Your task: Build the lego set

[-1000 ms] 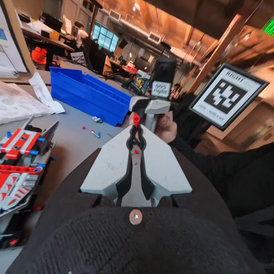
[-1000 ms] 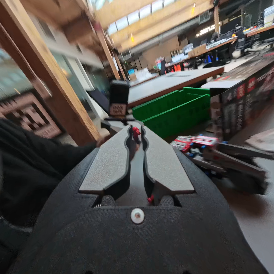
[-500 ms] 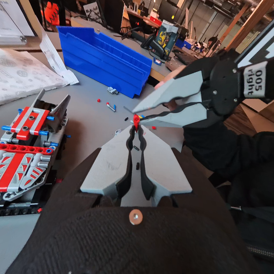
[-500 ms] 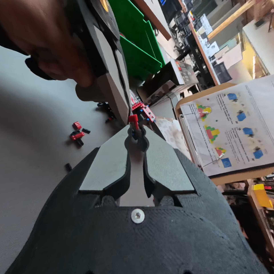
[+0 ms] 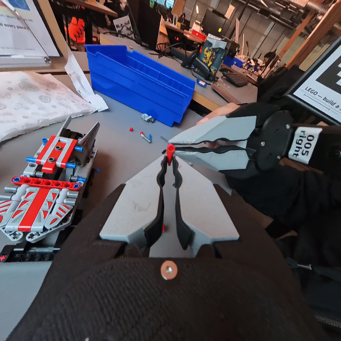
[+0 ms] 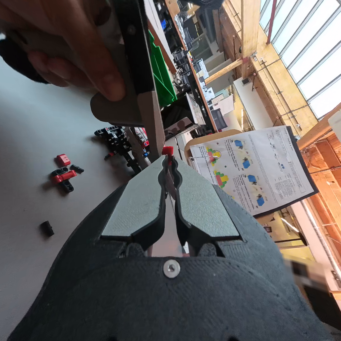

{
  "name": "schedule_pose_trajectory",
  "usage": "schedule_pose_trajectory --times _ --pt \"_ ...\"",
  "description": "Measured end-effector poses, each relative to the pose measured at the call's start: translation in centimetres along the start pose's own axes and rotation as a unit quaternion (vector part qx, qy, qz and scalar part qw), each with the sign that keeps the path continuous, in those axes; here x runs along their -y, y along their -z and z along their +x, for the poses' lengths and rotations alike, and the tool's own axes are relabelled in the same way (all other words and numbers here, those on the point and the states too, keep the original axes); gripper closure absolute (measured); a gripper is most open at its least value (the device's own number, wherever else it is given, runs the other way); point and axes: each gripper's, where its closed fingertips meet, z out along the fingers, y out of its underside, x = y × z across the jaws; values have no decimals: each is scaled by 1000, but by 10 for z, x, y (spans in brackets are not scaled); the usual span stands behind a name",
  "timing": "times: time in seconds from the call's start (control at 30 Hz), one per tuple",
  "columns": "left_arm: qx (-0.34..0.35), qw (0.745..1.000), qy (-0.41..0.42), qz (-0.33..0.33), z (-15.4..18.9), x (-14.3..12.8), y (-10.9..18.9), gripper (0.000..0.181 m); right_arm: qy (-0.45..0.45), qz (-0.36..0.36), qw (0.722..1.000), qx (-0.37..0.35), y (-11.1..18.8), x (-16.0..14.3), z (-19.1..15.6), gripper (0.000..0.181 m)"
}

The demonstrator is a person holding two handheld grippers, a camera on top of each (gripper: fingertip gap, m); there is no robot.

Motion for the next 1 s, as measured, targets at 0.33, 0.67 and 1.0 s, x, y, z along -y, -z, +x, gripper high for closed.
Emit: schedule_pose_trajectory --times 0.33,0.67,1.0 --pt "57 992 -101 57 3 14 7 179 -41 -28 999 -13 -2 -7 4 181" --pt "-95 993 41 53 7 14 13 179 -251 94 953 138 14 12 8 181" --pt "-85 995 50 -1 13 3 5 178 -119 -26 989 86 4 -6 -1 170"
